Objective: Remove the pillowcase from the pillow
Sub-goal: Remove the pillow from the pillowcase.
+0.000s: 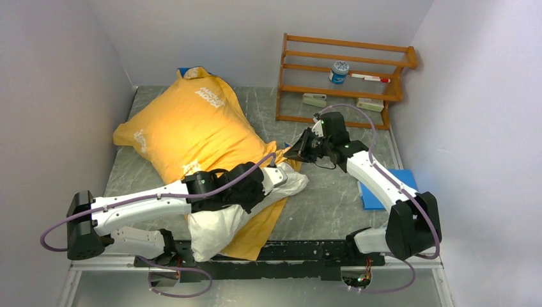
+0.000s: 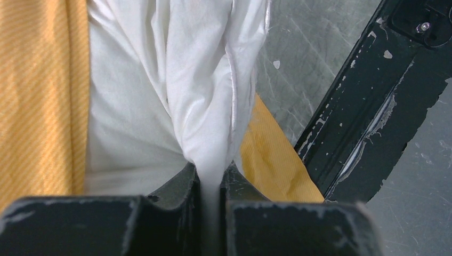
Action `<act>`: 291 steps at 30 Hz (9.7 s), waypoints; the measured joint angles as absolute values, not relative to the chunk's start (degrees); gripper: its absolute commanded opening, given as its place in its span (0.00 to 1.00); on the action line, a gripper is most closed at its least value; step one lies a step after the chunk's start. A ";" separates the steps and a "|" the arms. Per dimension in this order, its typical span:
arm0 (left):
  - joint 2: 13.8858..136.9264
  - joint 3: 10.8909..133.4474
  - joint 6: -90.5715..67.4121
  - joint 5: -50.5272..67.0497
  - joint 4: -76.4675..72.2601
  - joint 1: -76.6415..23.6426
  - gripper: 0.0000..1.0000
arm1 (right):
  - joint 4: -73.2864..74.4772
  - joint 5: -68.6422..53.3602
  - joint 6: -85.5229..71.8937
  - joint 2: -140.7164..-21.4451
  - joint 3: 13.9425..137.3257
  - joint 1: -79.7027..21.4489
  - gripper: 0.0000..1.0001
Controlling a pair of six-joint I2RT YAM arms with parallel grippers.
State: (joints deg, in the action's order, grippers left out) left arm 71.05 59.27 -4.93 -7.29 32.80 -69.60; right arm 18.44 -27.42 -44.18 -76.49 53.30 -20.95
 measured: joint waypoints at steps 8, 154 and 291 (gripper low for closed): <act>71.05 58.24 -4.91 -7.29 32.10 -70.61 0.05 | 15.51 -24.38 -49.32 -78.96 57.67 -21.19 0.04; 70.98 67.68 -10.26 -20.21 33.04 -49.52 0.75 | 35.16 -5.76 -49.74 -64.99 53.91 -24.69 0.12; 81.21 41.47 -38.72 -47.59 4.71 -69.56 0.05 | 40.99 -29.63 -32.27 -72.16 58.50 -3.88 0.34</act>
